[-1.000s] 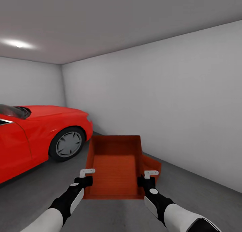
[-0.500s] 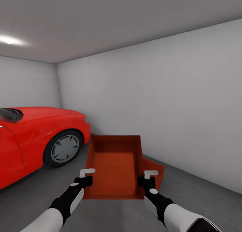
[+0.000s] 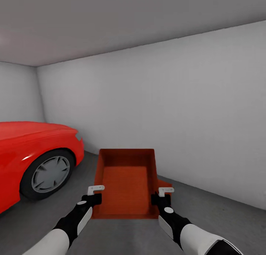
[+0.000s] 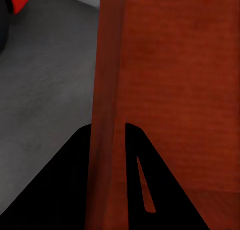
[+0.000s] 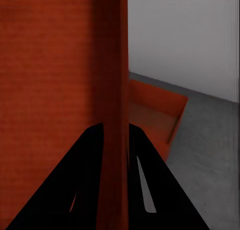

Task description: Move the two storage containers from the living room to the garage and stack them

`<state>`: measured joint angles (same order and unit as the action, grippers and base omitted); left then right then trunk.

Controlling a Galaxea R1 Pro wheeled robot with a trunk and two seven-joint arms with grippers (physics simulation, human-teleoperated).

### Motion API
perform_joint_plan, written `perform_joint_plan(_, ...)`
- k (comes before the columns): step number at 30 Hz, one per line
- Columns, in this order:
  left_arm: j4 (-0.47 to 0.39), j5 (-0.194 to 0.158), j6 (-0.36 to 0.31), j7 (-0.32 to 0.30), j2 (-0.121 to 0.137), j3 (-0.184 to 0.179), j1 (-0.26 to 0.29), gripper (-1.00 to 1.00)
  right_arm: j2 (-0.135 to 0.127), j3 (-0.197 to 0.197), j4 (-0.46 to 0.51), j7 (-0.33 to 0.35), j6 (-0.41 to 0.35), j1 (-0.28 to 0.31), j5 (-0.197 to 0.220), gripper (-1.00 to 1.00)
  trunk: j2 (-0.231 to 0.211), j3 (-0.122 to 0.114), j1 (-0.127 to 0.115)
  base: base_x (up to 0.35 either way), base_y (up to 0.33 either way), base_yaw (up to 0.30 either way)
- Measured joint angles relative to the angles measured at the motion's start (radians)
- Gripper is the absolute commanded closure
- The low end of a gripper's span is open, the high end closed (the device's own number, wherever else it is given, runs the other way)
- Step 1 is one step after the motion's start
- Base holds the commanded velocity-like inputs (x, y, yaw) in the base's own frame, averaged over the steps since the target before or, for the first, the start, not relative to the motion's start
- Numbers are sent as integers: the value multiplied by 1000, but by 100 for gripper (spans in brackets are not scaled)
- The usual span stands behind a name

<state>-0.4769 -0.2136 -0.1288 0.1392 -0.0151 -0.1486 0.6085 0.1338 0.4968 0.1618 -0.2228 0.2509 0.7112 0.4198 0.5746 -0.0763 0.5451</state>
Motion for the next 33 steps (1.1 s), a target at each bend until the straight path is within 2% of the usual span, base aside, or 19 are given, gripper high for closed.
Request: perform_joint_plan(33, -2, 2, -3, 0, 0, 0, 0, 100, 0, -2, -1, 1, 0, 0, 1, 100, 0, 0, 0, 298, 223, -286)
